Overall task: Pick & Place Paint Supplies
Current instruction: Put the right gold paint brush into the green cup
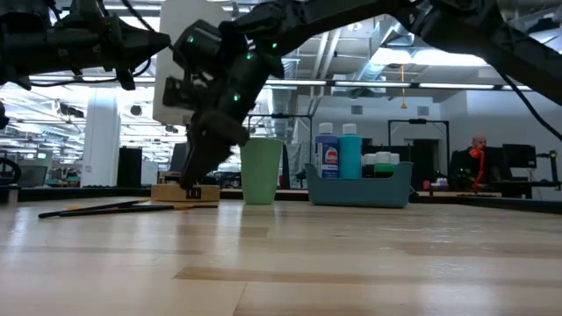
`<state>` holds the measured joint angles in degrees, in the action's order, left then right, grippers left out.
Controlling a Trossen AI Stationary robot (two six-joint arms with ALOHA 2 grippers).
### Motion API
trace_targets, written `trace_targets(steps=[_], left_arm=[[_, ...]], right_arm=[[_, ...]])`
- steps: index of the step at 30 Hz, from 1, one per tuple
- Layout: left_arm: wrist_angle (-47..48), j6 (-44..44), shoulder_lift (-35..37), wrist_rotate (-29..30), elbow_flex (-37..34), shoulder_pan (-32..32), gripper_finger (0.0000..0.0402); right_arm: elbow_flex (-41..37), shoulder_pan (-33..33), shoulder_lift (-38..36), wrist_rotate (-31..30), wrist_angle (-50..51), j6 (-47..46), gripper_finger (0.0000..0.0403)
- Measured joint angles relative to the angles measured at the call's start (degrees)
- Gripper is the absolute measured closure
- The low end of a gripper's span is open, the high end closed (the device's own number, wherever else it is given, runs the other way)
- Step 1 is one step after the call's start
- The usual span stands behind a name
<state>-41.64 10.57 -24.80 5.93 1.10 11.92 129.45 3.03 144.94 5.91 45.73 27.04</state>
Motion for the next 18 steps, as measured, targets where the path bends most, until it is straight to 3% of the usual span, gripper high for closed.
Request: trace_targets(steps=[18], left_arm=[[0.0, 0.0, 0.0, 0.0, 0.0, 0.0, 0.0399]], right_arm=[[-0.1, -0.6, 1.7, 0.0, -1.5, 3.2, 0.0245]])
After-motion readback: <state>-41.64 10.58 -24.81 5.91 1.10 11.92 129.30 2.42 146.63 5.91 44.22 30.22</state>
